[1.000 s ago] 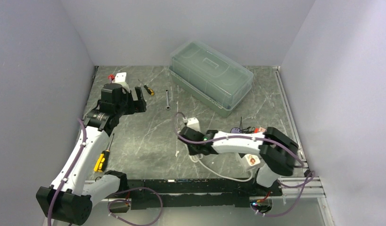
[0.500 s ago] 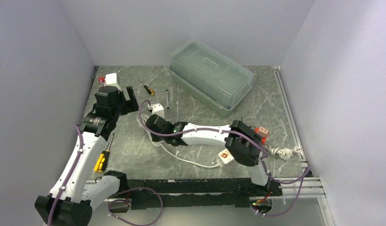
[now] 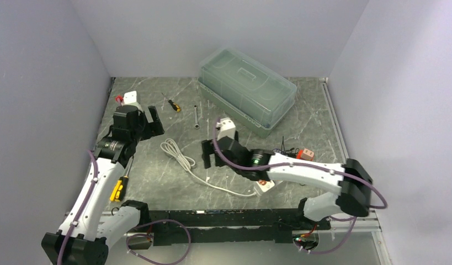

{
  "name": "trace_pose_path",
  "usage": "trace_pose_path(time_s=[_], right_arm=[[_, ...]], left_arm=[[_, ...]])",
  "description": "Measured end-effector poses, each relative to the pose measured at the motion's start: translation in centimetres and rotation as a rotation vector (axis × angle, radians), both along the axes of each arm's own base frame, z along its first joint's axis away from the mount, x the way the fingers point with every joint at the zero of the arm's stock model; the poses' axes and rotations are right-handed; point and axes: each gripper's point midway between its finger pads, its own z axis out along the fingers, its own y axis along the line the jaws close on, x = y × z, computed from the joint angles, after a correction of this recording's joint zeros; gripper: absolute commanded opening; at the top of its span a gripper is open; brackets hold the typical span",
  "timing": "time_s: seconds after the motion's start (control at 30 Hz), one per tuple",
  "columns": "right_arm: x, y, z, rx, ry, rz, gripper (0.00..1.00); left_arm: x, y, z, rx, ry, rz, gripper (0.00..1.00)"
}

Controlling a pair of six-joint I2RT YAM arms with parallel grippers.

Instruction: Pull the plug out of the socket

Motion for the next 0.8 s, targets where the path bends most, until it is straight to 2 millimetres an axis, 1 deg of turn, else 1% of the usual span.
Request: trace_pose_path(time_s=[0.07,0.1,0.2,0.3,0.33,0.4,0.47,0.5,0.6,0.7,0.8], right_arm=[[-0.3,-2.9,0.3,-0.010,-0.003,-0.039,0.93],[-0.3,-4.0,0.5,-0.012,-0.003,-0.057,0.93],[0.1,-8.1,0.6,-0.004,-0.007,-0.135,0.96],[0.5,-12.6,0.3,0.024,-0.009,-0.221,0.97],[0.6,-14.4,0.0,0.036,-0.009,-0.254,0.98],[1.0,-17.3,-0.4,0.059,-0.013,-0.319,0.99],[1.3,-19.8,-0.8,0.079,-0.017,-0.380,1.00],[1.4,-20.7,-1.0,0.084,-0.015,-0.400,1.00],[1.3,-22.4,-1.4,0.090,-0.007,-0.436,1.00],[1.2,-23.1,-2.0,0.077,0.006,-0.448,1.00],[1.0,-23.2,-2.5,0.068,0.021,-0.443,1.00]], left_arm=[[-0.2,-0.7,-0.9,-0.024,0.037,-0.030,1.00],[-0.2,-1.1,-1.5,-0.035,0.058,-0.046,1.00],[-0.6,-2.6,-3.9,-0.076,0.136,-0.104,1.00],[-1.4,-4.0,-6.6,-0.102,0.240,-0.157,1.00],[-1.5,-4.3,-6.9,-0.104,0.255,-0.168,1.00],[-1.6,-5.0,-7.9,-0.110,0.297,-0.189,1.00],[-1.7,-5.4,-8.8,-0.115,0.333,-0.202,1.00],[-1.7,-5.5,-9.1,-0.118,0.349,-0.206,1.00],[-1.8,-5.9,-10.2,-0.126,0.391,-0.216,1.00],[-1.9,-6.3,-11.5,-0.135,0.448,-0.220,0.98],[-2.0,-6.6,-13.1,-0.135,0.515,-0.217,0.92]])
